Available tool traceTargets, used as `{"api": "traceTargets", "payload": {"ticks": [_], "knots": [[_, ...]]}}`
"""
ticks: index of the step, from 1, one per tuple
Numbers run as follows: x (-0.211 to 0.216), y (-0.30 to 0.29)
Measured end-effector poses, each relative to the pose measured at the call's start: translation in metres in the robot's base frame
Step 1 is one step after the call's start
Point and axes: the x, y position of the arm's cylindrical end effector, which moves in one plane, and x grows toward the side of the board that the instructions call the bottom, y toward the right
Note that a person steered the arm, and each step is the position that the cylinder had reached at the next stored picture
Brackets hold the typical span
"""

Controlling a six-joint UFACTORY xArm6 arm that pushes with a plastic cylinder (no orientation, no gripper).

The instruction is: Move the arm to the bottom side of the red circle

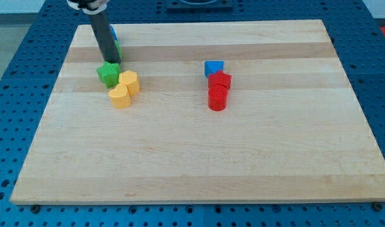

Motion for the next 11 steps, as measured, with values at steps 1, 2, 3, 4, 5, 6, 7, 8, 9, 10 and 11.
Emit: {"api": "traceTargets", "payload": {"ticks": [1,2,3,4,5,6,7,8,9,10,11], "knots": [[-0.009,-0.015],[-0.011,-0.022],[-0.011,-0.021],[-0.008,0.000],[0.003,0.040],[0.033,0.081],[0.075,0.104],[0.125,0.109],[0.168,0.134],[0.181,0.186],[0.172,0.221]]}}
